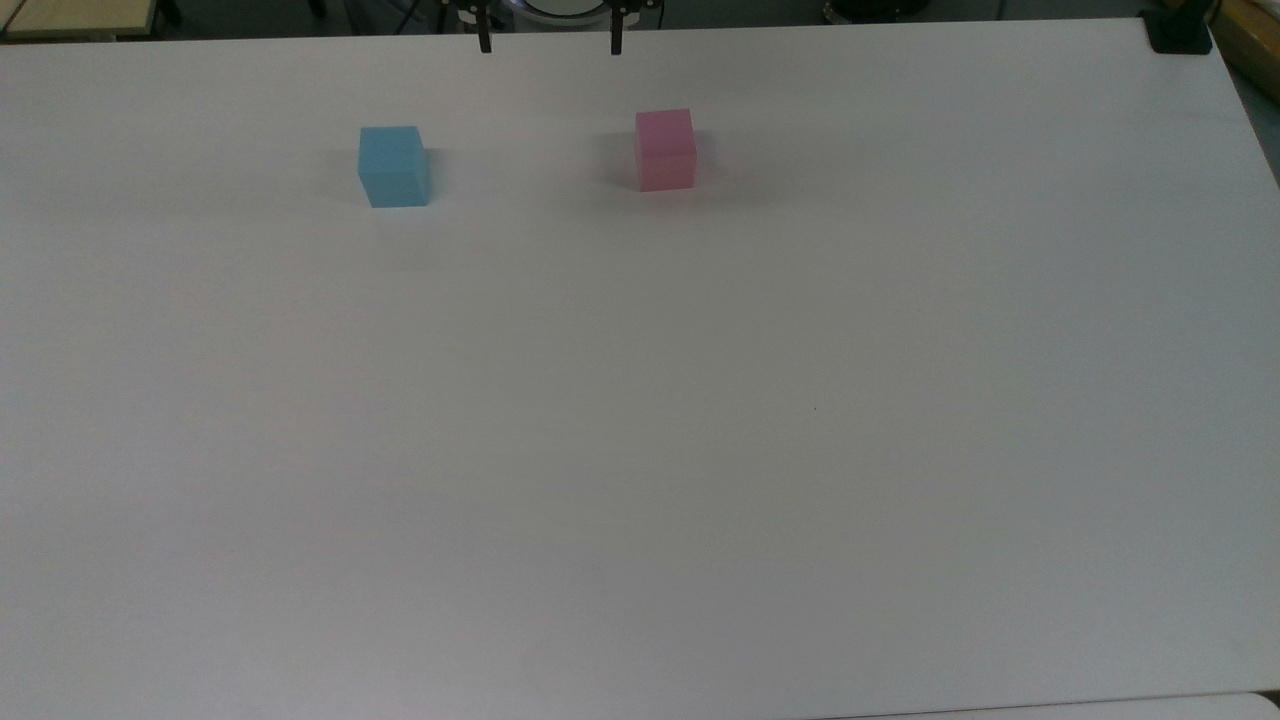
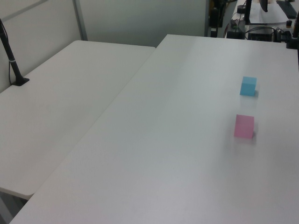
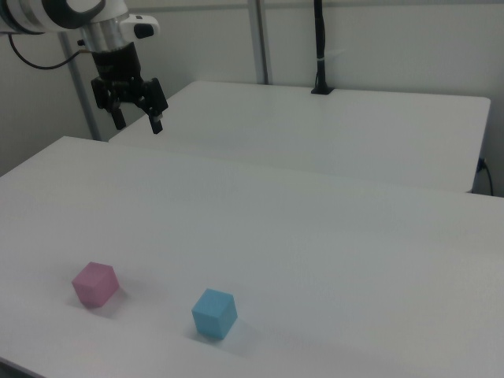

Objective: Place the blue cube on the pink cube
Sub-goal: 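Move the open gripper from rest toward the light-blue cube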

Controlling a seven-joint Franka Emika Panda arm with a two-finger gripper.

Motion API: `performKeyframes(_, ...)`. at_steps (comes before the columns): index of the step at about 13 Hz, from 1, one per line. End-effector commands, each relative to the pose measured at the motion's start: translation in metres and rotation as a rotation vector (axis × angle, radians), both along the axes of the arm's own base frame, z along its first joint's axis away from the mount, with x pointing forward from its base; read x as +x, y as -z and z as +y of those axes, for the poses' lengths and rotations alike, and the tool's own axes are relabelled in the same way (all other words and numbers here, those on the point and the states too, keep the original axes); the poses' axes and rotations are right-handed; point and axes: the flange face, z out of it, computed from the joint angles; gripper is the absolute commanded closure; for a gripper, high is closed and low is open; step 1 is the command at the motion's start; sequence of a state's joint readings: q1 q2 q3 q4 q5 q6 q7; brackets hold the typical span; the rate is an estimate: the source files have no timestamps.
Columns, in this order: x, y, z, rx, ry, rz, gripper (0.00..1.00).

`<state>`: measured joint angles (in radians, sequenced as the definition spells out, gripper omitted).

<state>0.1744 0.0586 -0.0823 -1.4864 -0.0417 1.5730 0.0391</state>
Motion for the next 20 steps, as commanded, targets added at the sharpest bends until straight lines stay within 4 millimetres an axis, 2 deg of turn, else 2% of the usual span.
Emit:
performKeyframes(1, -0.011, 0.0, -0.003, 0.011, -0.011, 0.048, 0.0)
performKeyframes(13, -0.013, -0.003, -0.006, 0.012, -0.017, 0.044, 0.0)
performKeyframes(15, -0.033, -0.011, -0.014, 0.018, -0.011, 0.045, 0.0)
performKeyframes(18, -0.091, -0.018, -0.023, 0.035, -0.017, 0.042, 0.0)
performKeyframes(20, -0.13, -0.013, -0.025, 0.046, -0.027, 0.032, 0.0)
